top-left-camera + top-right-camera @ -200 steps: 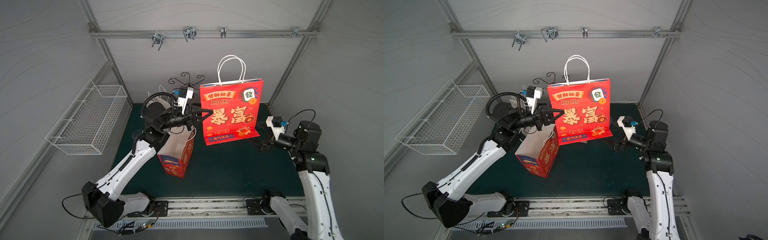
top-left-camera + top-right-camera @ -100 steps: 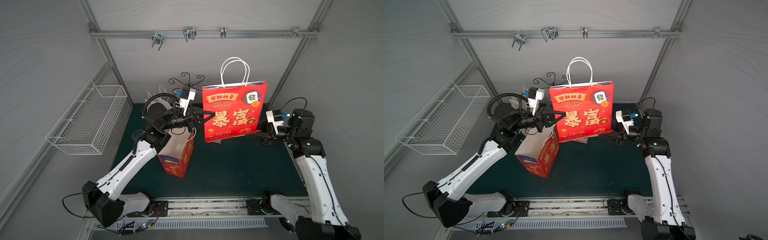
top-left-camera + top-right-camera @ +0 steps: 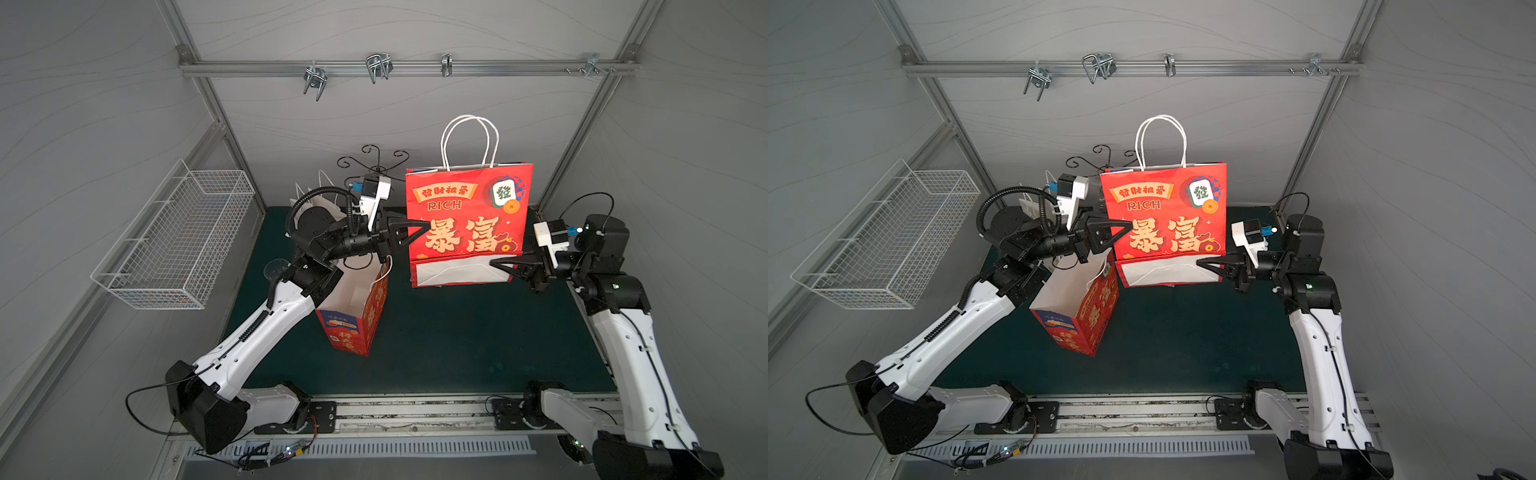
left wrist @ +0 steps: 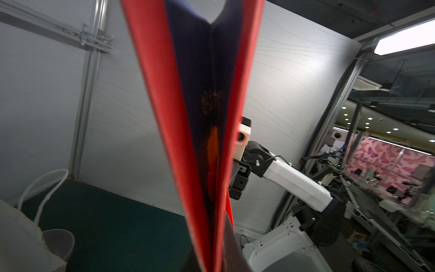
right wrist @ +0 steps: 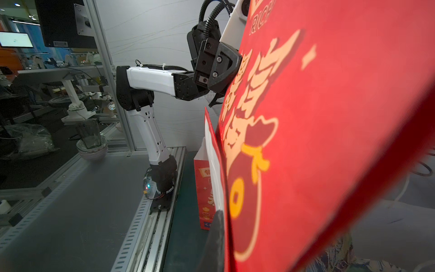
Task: Put away the paper bag
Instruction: Press the paper bag at the center of the board.
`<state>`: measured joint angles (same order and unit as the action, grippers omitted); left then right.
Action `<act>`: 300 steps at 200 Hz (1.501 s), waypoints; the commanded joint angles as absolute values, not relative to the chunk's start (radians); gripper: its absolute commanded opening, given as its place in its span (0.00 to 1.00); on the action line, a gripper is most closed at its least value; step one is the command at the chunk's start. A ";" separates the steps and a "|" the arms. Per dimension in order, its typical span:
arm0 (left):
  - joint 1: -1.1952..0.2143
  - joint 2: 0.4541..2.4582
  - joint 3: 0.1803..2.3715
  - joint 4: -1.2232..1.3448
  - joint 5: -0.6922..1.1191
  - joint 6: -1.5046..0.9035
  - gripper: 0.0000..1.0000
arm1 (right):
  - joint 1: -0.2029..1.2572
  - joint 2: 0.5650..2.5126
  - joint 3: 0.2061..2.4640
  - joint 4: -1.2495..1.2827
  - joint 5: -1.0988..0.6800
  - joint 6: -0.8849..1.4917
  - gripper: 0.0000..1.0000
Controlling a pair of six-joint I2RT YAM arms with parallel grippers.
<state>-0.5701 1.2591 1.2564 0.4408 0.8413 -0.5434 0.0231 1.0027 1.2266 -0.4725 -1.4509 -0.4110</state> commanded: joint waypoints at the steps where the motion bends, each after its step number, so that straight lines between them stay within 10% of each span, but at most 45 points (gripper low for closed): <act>1: -0.574 1.212 1.244 0.484 0.709 -0.471 0.49 | 0.024 0.964 1.256 -0.475 -1.435 -0.413 0.00; 30: -0.567 1.146 1.232 0.389 0.566 -0.340 0.93 | 0.007 0.899 1.239 -0.458 -1.251 -0.429 0.00; 184: -0.585 1.205 1.121 0.403 0.889 -0.282 0.99 | 0.030 0.934 1.297 -0.439 -1.386 -0.249 0.01; 254: -0.601 1.246 1.159 0.565 0.953 -0.420 0.55 | 0.037 0.960 1.241 -0.412 -1.361 -0.173 0.02; 300: -0.603 1.252 1.142 0.557 0.919 -0.429 0.00 | 0.038 0.986 1.238 -0.401 -1.345 -0.014 0.07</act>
